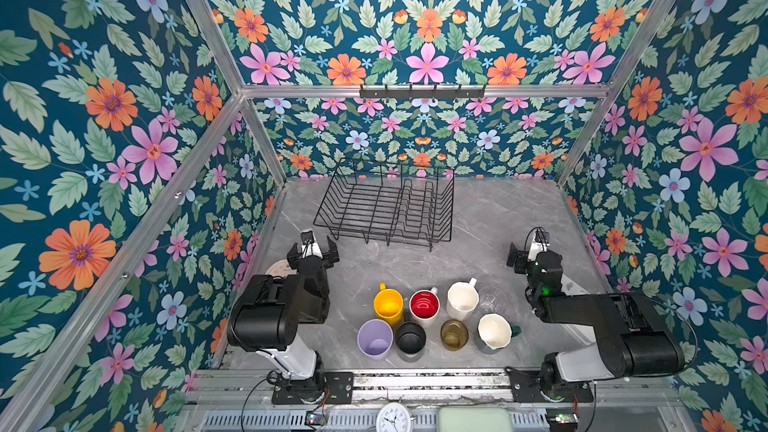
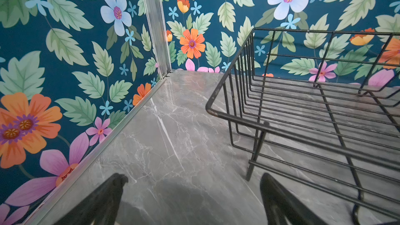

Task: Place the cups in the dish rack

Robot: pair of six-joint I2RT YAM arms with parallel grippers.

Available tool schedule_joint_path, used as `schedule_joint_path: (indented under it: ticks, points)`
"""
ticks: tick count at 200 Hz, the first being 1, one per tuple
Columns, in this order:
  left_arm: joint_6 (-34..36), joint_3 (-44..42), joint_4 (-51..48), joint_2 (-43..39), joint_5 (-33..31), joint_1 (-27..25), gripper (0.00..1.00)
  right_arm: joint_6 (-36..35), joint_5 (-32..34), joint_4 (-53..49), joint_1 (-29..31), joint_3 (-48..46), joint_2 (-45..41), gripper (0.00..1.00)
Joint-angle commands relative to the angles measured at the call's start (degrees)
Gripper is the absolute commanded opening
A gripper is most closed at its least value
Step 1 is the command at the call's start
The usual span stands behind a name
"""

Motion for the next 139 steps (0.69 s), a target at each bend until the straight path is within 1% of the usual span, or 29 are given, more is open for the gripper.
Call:
schedule_joint_path:
  ticks: [1, 45, 64, 139]
  points:
    - [-0.3, 0.0, -0.1, -0.3, 0.9, 0.0, 1.0, 0.6, -0.1, 1.0, 0.0, 0.3, -0.1, 0.99]
    - [-0.4, 0.0, -0.1, -0.3, 0.9, 0.1, 1.0, 0.7, -0.4, 0.6, -0.1, 0.6, -0.1, 0.99]
    - [-0.4, 0.0, -0.1, -0.3, 0.9, 0.1, 1.0, 2.3, -3.9, -2.8, -2.4, 1.9, -0.4, 0.99]
    - [-0.4, 0.2, -0.4, -0.2, 1.1, 0.1, 1.0, 2.3, -3.9, -2.5, -2.5, 1.9, -0.4, 0.99]
